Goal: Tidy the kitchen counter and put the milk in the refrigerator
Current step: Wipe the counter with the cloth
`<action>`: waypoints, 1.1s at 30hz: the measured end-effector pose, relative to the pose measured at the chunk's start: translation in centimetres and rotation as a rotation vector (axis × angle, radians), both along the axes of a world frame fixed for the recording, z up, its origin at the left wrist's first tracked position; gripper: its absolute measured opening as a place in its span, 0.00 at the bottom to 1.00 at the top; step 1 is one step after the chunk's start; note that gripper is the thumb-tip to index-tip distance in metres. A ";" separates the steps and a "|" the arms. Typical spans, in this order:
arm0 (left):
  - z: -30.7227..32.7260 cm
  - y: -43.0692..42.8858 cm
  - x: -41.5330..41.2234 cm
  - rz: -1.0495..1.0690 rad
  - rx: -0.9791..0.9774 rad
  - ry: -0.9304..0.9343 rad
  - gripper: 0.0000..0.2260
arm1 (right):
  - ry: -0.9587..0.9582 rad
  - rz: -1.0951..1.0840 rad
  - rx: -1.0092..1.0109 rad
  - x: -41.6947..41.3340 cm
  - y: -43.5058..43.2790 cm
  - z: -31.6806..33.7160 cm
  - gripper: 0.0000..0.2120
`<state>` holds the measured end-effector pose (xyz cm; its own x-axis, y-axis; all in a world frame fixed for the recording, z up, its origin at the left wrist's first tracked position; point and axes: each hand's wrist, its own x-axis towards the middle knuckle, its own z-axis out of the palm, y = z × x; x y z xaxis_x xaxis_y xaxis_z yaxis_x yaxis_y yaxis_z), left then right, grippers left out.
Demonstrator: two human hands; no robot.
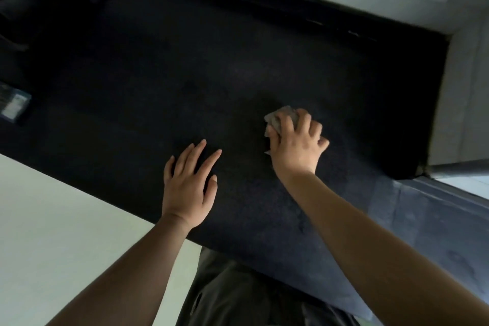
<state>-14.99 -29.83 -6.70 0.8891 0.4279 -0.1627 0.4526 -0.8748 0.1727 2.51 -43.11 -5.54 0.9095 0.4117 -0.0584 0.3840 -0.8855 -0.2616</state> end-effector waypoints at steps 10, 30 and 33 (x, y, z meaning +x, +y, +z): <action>0.0 0.0 -0.1 0.010 -0.034 -0.031 0.21 | -0.118 0.194 0.014 -4.2 -7.8 -0.3 0.18; 0.1 0.2 -0.2 -0.012 -0.055 -0.025 0.22 | -0.103 -0.077 0.014 -6.8 -5.2 -0.3 0.17; 0.1 0.3 -0.2 -0.024 -0.056 -0.015 0.22 | -0.031 -0.224 0.040 -5.0 -0.6 0.4 0.17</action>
<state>-15.17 -29.52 -6.60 0.9014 0.3973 -0.1724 0.4289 -0.8740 0.2284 -2.49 -43.69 -5.16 0.9795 0.2007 -0.0167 0.1874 -0.9387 -0.2894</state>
